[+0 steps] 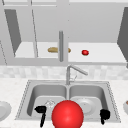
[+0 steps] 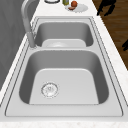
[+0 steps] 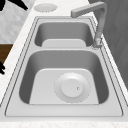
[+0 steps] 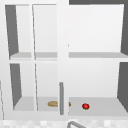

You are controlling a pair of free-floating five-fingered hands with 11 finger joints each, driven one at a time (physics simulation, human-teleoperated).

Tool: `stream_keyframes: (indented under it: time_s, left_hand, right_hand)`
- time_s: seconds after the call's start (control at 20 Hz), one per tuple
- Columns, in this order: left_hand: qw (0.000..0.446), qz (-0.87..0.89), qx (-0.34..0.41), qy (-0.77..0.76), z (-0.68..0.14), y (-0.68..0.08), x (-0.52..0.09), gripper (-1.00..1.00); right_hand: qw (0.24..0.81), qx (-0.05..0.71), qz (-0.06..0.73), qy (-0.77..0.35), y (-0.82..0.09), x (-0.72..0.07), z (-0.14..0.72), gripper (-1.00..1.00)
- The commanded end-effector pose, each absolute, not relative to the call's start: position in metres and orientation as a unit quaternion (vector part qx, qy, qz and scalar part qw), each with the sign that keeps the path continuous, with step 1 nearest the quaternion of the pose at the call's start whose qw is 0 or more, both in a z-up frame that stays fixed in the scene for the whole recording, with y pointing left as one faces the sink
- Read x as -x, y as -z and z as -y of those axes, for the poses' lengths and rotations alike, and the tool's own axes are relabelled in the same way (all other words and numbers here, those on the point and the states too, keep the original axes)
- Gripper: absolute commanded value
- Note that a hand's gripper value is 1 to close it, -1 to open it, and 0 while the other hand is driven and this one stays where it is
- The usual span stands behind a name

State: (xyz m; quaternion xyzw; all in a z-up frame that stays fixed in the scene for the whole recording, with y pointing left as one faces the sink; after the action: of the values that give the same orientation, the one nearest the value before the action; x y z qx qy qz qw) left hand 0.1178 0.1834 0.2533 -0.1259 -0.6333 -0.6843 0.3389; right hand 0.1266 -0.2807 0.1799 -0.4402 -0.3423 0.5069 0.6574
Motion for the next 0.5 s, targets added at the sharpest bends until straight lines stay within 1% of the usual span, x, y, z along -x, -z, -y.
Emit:
stream_keyframes:
  time_s: [0.0, 0.35, 0.4, 0.45]
  left_hand:
    - [0.339, 0.633, 0.126, 0.684, -0.1834, -0.2533, -0.1196, -1.0]
    - [0.33, 0.638, 0.116, 0.686, -0.1833, -0.2548, -0.1191, -1.0]
    - [0.338, 0.634, 0.125, 0.684, -0.1833, -0.2534, -0.1192, 0.0]
    - [0.334, 0.631, 0.127, 0.688, -0.1837, -0.2538, -0.1192, 0.0]
  right_hand:
    - [0.657, 0.44, 0.342, -0.507, -0.1799, -0.1266, 0.2807, 0.0]
    - [0.657, 0.44, 0.342, -0.507, -0.1799, -0.1266, 0.2807, 0.0]
    - [0.652, 0.447, 0.352, -0.5, -0.1848, -0.1266, 0.282, -1.0]
    - [0.655, 0.447, 0.351, -0.499, -0.1882, -0.1261, 0.2806, -1.0]
